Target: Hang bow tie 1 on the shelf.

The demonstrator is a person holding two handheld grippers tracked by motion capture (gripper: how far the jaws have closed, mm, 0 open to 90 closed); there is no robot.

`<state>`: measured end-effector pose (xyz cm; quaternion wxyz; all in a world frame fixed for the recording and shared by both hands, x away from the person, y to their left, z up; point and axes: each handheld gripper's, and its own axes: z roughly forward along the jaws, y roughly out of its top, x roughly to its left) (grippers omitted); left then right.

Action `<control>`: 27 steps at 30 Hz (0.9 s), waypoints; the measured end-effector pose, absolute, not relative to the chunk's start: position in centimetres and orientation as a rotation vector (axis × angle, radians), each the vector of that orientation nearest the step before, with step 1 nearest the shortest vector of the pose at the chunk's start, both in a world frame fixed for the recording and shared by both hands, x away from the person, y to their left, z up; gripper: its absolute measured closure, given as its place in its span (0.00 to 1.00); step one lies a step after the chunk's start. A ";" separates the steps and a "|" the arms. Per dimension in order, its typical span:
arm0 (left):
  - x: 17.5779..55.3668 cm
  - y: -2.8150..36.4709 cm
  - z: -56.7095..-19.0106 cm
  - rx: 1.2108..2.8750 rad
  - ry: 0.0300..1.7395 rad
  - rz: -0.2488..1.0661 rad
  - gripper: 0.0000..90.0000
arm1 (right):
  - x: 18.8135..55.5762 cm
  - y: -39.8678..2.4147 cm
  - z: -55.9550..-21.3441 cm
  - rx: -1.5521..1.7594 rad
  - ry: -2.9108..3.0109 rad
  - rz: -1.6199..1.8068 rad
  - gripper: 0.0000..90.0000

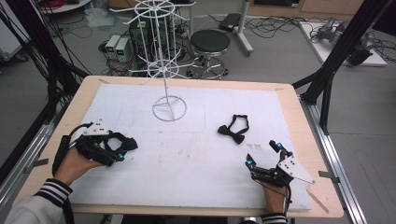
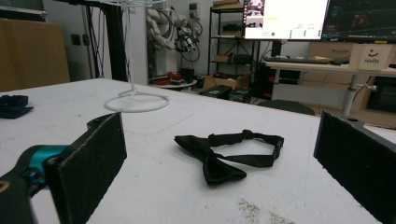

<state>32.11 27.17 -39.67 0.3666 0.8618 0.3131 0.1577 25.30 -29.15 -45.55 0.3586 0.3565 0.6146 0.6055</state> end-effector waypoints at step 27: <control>34.6 26.3 -40.3 2.444 0.924 0.279 0.33 | 25.3 -29.1 -45.5 0.917 1.587 1.561 0.02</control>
